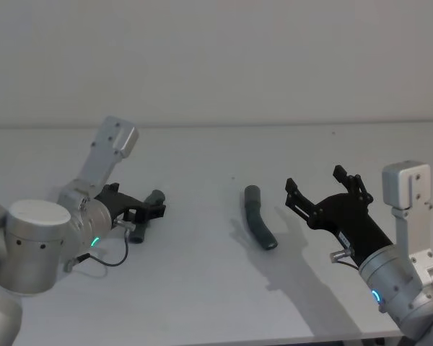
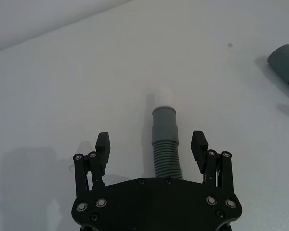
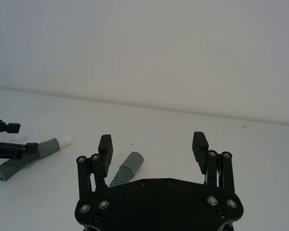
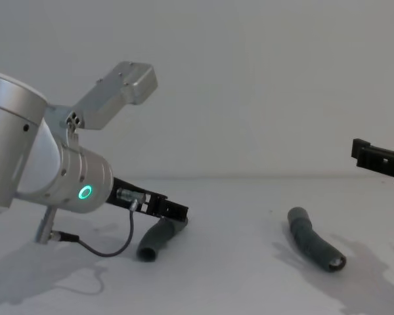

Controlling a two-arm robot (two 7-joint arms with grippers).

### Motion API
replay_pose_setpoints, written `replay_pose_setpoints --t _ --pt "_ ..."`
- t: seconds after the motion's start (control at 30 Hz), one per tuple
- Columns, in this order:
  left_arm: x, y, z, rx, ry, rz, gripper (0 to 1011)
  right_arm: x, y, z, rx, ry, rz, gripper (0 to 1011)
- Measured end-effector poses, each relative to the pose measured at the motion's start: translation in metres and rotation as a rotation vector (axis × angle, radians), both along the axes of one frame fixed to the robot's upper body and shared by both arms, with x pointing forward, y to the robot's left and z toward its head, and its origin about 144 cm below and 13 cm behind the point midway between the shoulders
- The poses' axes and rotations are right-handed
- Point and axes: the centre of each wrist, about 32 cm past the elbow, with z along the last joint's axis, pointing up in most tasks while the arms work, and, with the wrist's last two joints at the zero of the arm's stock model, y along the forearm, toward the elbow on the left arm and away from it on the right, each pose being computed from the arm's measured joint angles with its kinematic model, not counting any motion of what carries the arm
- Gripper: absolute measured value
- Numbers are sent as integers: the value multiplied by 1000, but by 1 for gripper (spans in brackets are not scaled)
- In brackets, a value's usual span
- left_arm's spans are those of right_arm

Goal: Use both hands to pick up one end of the pipe from the table, align the ends, and insert them.

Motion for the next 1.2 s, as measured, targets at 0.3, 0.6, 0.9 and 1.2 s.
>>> replay_pose_setpoints --t 0.3,0.6,0.9,1.2 --pt "5 -2 1 2 47 0 1002 0 0 0 0 0 0 1002" --pt "10 -5 1 21 60 -13 1001 0 0 0 0 0 0 1002" --pt "16 -10 0 24 55 -21 1002 0 0 0 0 0 0 1002" --pt "19 -15 -1 19 51 -20 1001 0 0 0 0 0 0 1002"
